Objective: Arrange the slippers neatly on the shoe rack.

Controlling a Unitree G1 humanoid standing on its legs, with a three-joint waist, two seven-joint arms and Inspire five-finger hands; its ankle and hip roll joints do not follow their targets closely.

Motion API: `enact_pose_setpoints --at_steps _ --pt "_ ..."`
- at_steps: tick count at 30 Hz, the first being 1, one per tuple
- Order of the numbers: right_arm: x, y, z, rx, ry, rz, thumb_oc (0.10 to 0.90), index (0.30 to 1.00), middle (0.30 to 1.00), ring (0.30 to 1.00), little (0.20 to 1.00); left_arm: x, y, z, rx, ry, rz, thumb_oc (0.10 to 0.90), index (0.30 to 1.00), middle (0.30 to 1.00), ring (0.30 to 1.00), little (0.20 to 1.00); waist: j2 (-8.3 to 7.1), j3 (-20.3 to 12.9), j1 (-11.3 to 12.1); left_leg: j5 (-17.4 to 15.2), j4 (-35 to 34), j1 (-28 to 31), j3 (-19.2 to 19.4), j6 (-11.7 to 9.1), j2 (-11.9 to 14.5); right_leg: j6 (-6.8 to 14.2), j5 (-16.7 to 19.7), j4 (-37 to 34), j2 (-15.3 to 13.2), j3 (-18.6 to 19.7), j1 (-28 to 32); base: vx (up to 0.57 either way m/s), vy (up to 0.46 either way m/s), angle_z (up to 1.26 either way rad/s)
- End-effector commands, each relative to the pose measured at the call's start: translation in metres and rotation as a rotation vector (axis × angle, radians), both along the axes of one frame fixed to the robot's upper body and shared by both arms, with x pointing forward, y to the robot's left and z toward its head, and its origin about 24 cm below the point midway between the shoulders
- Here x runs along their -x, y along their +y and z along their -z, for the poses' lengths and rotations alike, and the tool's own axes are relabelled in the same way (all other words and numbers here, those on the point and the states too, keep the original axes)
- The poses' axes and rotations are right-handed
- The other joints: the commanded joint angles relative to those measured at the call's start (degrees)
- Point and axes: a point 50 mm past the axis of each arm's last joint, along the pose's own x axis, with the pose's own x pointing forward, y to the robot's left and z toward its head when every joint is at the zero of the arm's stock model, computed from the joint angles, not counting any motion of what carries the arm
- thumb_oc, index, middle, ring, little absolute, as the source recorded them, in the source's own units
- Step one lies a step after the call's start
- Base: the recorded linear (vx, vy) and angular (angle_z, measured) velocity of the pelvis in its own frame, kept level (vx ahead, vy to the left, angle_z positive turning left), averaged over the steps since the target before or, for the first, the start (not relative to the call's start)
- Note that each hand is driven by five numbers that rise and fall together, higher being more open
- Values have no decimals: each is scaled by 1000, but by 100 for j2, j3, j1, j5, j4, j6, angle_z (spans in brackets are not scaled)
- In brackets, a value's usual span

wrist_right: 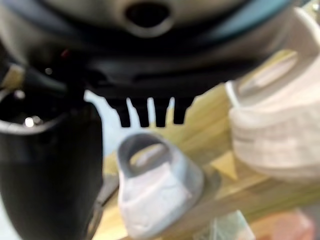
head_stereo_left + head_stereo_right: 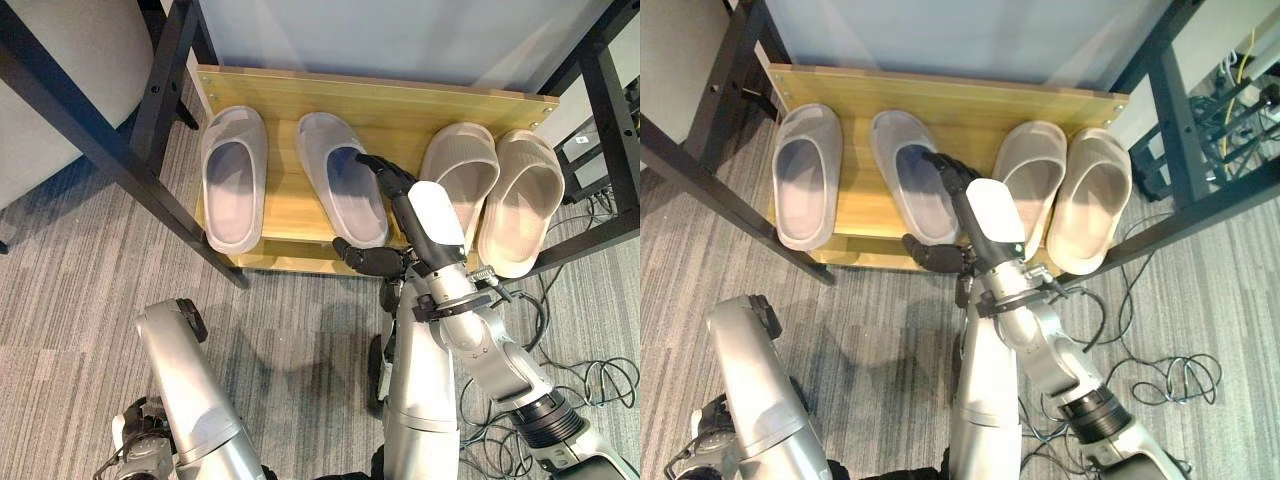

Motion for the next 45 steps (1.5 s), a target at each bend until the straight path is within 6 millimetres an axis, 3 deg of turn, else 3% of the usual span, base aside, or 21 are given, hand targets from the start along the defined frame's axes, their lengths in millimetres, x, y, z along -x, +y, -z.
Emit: enact_pose_setpoints --at_steps 1,7,8,15,24,36,45 --pt "22 19 -65 -48 -313 -134 800 900 900 900 900 -19 -36 7 61 -44 70 800 900 900 900 900 212 -204 306 -170 -207 -525 -214 723 -361 -405 -257 -104 -301 883 190 0 0 0" --pt "19 28 -57 -79 -243 -181 800 900 900 900 900 -21 -38 7 68 -48 74 800 900 900 900 900 204 -204 313 -176 -211 -526 -227 721 -370 -399 -254 -103 -297 875 190 0 0 0" --pt "14 35 -46 -103 -149 -217 800 900 900 900 900 -23 -40 6 72 -47 83 800 900 900 900 900 204 -204 321 -171 -211 -525 -231 717 -374 -389 -239 -106 -290 873 190 0 0 0" --pt "3 41 -25 -118 3 -226 800 900 900 900 900 -29 -43 5 89 -56 90 800 900 900 900 900 192 -204 331 -156 -247 -525 -217 686 -376 -375 -199 -131 -304 876 191 0 0 0" --pt "-1 47 -24 -130 29 -234 800 900 900 900 900 -31 -43 4 91 -58 80 800 900 900 900 900 211 -204 339 -134 -262 -525 -231 679 -402 -380 -190 -142 -300 864 190 0 0 0" --pt "-4 83 -17 -223 204 -446 800 900 900 900 900 -30 -40 4 86 -45 95 800 900 900 900 900 277 -204 381 -68 -285 -524 -229 635 -421 -371 -134 -163 -273 879 190 -1 -3 0" --pt "-9 90 -38 -187 135 -483 800 900 900 900 900 -31 -39 3 82 -44 100 800 900 900 900 900 308 -204 425 -50 -344 -431 -199 609 -401 -361 -115 -188 -250 920 192 -2 -14 -1"
